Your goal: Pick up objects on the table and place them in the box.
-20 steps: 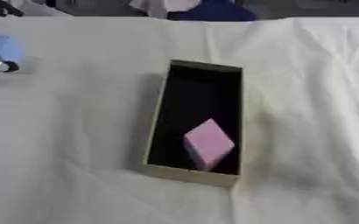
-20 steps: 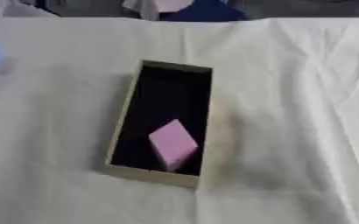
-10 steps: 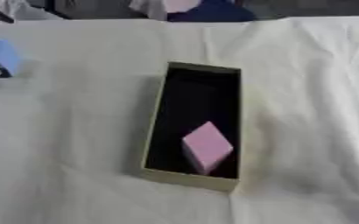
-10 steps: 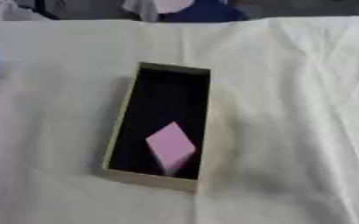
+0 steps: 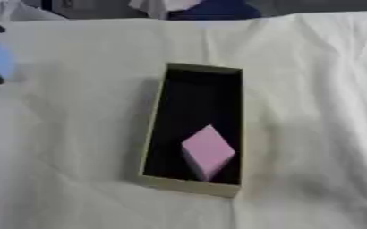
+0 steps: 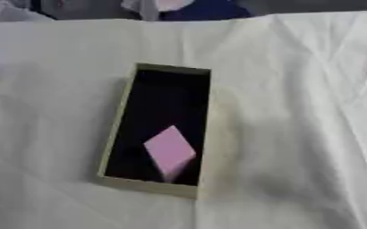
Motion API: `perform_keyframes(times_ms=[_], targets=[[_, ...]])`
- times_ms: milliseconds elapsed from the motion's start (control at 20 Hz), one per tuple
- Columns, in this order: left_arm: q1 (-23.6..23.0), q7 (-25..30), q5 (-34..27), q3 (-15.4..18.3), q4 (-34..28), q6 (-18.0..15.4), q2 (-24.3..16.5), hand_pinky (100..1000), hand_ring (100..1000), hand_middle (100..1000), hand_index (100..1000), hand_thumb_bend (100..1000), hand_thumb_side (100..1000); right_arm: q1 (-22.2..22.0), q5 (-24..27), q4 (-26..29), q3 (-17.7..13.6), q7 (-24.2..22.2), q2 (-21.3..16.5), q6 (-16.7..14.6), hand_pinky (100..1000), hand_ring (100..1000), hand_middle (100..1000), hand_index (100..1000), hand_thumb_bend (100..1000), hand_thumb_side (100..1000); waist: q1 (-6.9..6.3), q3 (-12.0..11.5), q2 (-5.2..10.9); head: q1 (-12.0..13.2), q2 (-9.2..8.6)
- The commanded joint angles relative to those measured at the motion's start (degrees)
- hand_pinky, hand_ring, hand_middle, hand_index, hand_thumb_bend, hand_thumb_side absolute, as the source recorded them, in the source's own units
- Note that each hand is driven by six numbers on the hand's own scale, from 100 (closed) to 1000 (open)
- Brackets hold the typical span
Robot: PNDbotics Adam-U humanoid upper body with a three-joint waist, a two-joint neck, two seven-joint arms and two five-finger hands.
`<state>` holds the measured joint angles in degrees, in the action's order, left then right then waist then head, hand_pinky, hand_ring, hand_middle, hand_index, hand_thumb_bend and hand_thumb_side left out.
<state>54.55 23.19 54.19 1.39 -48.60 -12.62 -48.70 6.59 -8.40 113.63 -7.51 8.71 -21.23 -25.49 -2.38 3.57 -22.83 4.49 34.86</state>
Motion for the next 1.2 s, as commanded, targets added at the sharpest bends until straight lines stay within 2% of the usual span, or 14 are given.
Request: perform_keyframes(times_ms=[50, 250, 600, 800, 850, 1000, 1050, 1100, 1200], targets=[[1.20, -1.30, 1.26, 1.32, 0.37, 1.01, -3.20, 868, 908, 910, 941, 564, 100, 0.49, -0.37, 0.96, -0.08, -0.10, -1.69, -0.24, 829, 808, 618, 837, 100, 852, -0.09, 0.20, 0.88, 0.47, -1.05], [1.18, -2.78, 1.83, 1.87, 1.23, 1.72, -3.22, 861, 904, 907, 939, 539, 100, 0.49, -0.61, 0.96, 0.01, -0.23, -1.54, -0.15, 829, 808, 617, 837, 100, 856, -0.18, 0.41, 0.53, 1.50, -1.08], [1.35, -4.66, 2.30, 1.97, 1.38, 2.15, -3.17, 852, 896, 904, 936, 528, 100, 0.57, -0.56, 0.96, 0.09, -0.55, -1.36, 0.02, 829, 808, 617, 838, 100, 857, -0.33, 0.43, 0.53, 7.66, -1.67], [1.39, -5.13, 2.68, 1.98, 1.50, 2.18, -3.11, 854, 896, 904, 936, 528, 100, 0.60, -0.48, 0.96, 0.09, -0.68, -1.34, 0.03, 829, 808, 617, 838, 100, 856, -0.35, 0.46, 0.54, 8.33, -1.78], [1.33, -5.19, 2.95, 1.91, 1.79, 2.42, -3.43, 865, 902, 913, 934, 595, 100, 0.59, -0.47, 0.96, 0.11, -0.73, -1.32, 0.06, 829, 808, 615, 837, 100, 859, -0.46, 0.55, 0.47, 8.88, -2.07], [1.43, -5.76, 5.17, 1.52, 2.24, 4.04, -3.62, 866, 902, 913, 933, 600, 100, 0.63, -0.41, 0.96, 0.21, -0.98, -1.24, 0.16, 829, 808, 615, 837, 100, 860, -0.61, 0.78, 0.38, 9.56, -2.40], [1.51, -5.86, 6.06, 1.57, 2.28, 4.22, -3.48, 858, 895, 903, 926, 756, 100, 0.63, -0.38, 0.96, 0.22, -1.02, -1.23, 0.18, 829, 808, 615, 838, 100, 794, -0.61, 0.79, 0.38, 9.55, -2.43], [1.54, -5.80, 6.96, 1.64, 2.50, 4.34, -3.24, 858, 895, 907, 926, 599, 100, 0.66, -0.33, 0.96, 0.26, -1.10, -1.15, 0.24, 829, 808, 615, 838, 100, 862, -0.66, 0.84, 0.31, 9.44, -2.51], [1.76, -5.78, 8.54, 1.98, 3.02, 4.33, -2.69, 847, 888, 901, 921, 584, 100, 0.73, -0.28, 0.96, 0.35, -1.28, -1.04, 0.29, 830, 808, 615, 838, 100, 862, -0.68, 0.97, 0.22, 9.22, -2.56]])
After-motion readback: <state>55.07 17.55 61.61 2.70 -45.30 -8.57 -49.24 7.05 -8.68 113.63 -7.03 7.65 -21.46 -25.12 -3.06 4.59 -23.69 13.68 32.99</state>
